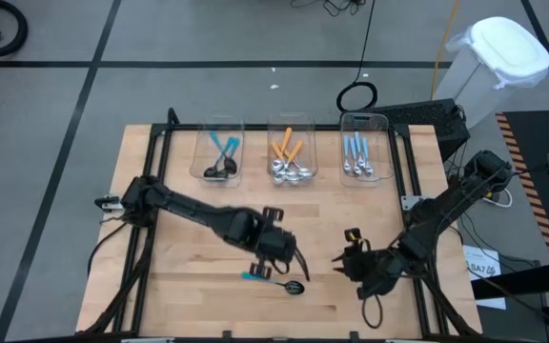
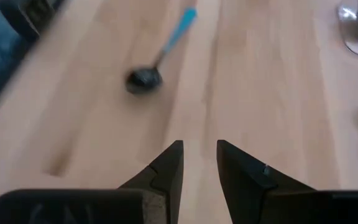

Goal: Sort silverware by color (type)
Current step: Put the blue spoon into the left transparent bin

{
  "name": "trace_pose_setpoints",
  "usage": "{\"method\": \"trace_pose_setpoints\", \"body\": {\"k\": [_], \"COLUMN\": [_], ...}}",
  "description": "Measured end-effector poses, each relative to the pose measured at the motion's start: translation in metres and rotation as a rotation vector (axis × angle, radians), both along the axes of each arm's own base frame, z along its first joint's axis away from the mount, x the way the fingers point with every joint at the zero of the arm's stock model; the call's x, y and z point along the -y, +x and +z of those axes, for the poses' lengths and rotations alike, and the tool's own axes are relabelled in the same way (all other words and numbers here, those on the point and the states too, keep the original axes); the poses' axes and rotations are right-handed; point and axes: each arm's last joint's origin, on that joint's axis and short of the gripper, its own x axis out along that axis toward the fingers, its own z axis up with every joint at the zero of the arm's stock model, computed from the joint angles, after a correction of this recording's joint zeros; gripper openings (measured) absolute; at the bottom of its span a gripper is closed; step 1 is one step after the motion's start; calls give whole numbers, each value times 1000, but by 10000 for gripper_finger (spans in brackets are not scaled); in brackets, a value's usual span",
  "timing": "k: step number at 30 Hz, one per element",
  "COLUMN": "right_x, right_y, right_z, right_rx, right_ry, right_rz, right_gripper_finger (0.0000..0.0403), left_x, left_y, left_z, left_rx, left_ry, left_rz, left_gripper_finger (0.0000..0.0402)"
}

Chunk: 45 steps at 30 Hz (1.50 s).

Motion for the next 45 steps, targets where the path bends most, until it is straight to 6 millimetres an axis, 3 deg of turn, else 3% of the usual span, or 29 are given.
{"method": "trace_pose_setpoints", "body": {"k": [5,10,18,21,27,31,39,45], "right_x": [-17,-32,-50,-57,-74,-82,-93,-96], "right_y": [-4,-5,-1,-2,-16,-29,-49,-54], "right_z": [5,-3,-26,-32,-32,-32,-30,-30], "right_rx": [95,104,78,77,94,133,180,187], "right_ry": [65,67,54,73,143,147,180,186], "right_rz": [14,52,80,84,114,86,61,68], "right_gripper_finger": [91,91,91,91,91,91,91,91], "left_x": [33,63,90,94,88,83,90,109], "left_y": [1,5,9,9,7,9,5,-5], "left_z": [-19,-46,-46,-50,-93,-110,-121,-123], "left_rx": [-16,-10,180,223,211,246,252,246], "left_ry": [-34,-7,41,68,77,23,-120,-145], "left_rz": [-22,-62,-35,-28,-7,28,68,59], "left_gripper_finger": [108,108,108,108,108,108,108,108]}}
